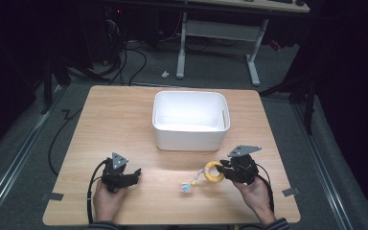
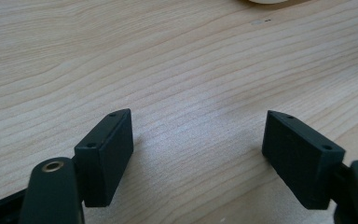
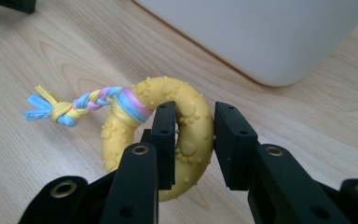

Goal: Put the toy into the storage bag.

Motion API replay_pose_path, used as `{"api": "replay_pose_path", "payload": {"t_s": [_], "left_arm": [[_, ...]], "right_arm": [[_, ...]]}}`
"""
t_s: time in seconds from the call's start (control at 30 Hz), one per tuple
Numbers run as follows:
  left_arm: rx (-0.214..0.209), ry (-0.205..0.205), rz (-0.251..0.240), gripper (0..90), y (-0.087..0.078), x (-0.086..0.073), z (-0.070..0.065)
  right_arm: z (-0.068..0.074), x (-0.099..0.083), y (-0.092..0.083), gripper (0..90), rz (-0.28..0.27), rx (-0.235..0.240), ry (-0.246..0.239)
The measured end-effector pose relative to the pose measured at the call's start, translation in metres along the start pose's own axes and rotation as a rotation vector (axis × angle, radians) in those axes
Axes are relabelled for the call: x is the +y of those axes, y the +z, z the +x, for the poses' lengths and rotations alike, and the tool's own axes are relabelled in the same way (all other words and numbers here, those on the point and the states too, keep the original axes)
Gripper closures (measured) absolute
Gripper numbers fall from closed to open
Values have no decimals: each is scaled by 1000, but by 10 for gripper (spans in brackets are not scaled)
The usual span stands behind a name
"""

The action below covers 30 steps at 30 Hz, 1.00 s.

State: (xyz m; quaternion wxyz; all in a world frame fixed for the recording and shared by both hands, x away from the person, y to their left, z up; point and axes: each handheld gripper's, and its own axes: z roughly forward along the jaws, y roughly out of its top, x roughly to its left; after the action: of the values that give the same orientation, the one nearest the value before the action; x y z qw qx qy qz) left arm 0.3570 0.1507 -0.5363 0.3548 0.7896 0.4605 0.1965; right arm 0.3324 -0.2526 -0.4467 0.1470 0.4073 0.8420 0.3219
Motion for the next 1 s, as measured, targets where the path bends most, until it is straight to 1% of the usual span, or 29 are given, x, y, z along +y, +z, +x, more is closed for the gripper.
{"api": "replay_pose_path", "payload": {"t_s": [0.1, 0.2, 0.3, 0.4, 0.47, 0.6, 0.63, 0.67, 0.7, 0.73, 0.8, 0.9, 1.0], "left_arm": [[0, 0, 0, 250, 0, 0, 0], [-2, 0, 0, 250, 0, 0, 0], [-2, 0, 0, 250, 0, 0, 0], [-2, 0, 0, 249, 0, 0, 0], [-2, 0, 0, 249, 0, 0, 0], [-2, 0, 0, 249, 0, 0, 0], [-2, 0, 0, 249, 0, 0, 0], [-2, 0, 0, 249, 0, 0, 0], [-2, 0, 0, 249, 0, 0, 0], [-2, 0, 0, 249, 0, 0, 0], [-2, 0, 0, 249, 0, 0, 0], [-2, 0, 0, 249, 0, 0, 0], [-2, 0, 0, 249, 0, 0, 0]], "right_arm": [[-1, 3, -6, 709, -15, -2, -1], [-3, 7, -11, 709, -19, -3, -11], [-5, 9, -14, 709, -21, -3, -7], [-8, 13, -20, 709, -30, 8, -4], [-10, 16, -25, 709, -49, 17, -6], [-12, 20, -31, 710, -61, 22, -5], [-13, 23, -36, 709, -77, 16, -6], [-13, 23, -36, 709, -77, 16, -6], [-14, 26, -41, 710, -94, 15, -10], [-14, 26, -41, 710, -94, 15, -10], [-15, 31, -48, 710, -114, 23, -7], [-17, 35, -52, 710, -117, 12, -17], [-18, 40, -56, 711, -119, 19, -19]]}}
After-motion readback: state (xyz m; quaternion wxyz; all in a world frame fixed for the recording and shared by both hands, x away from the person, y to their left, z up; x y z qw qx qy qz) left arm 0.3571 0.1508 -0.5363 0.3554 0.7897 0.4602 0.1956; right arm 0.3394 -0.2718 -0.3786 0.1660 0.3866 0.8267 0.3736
